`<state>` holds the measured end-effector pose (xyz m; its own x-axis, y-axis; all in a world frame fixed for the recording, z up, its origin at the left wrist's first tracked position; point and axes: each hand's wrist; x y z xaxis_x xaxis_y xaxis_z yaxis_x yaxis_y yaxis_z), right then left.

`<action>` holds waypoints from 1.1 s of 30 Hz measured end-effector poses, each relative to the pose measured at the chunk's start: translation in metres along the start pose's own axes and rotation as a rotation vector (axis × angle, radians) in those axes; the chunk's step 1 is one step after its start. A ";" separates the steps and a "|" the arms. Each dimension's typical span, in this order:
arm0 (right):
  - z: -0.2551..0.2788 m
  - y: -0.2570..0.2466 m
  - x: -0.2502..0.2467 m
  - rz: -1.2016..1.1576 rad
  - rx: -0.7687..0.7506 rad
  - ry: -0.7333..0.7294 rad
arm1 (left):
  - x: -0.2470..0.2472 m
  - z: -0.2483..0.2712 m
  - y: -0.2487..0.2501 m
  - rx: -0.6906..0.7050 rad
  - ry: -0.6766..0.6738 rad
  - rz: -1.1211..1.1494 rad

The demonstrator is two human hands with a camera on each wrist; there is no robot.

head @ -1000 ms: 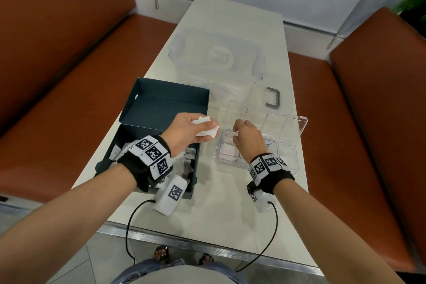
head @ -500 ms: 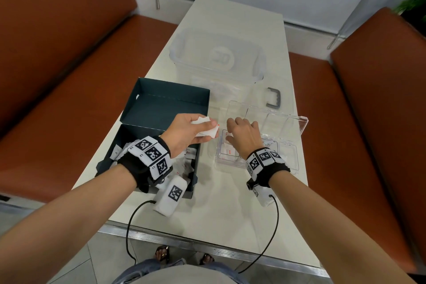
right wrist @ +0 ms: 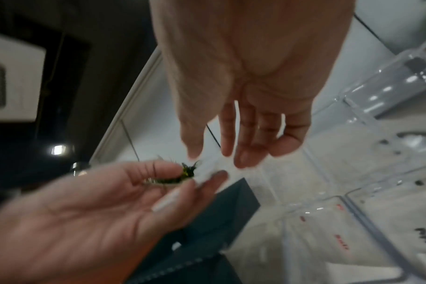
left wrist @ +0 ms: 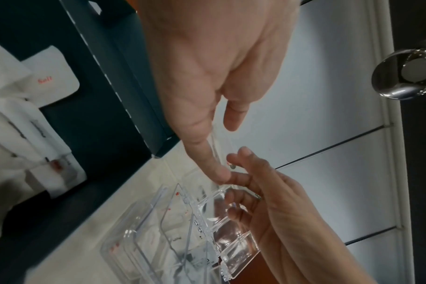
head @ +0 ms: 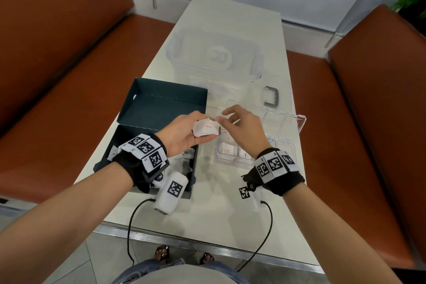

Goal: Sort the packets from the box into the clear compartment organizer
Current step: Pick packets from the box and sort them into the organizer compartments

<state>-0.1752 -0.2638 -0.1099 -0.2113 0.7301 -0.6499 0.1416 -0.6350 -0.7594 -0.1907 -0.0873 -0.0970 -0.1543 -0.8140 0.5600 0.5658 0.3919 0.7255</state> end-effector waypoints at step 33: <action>0.017 -0.005 -0.015 -0.395 0.098 -0.080 | 0.019 0.006 -0.004 0.012 -0.171 -0.274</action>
<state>-0.1897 -0.2756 -0.0959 -0.3056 0.9032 -0.3015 -0.0571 -0.3335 -0.9410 -0.2007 -0.1019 -0.0864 -0.4339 -0.8066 0.4015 0.4748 0.1739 0.8627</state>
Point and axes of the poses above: each hand's wrist, its own z-axis away from the middle knuckle, its own x-axis out of the palm, y = z × x, and after that the axes turned 11 degrees about -y, right-handed
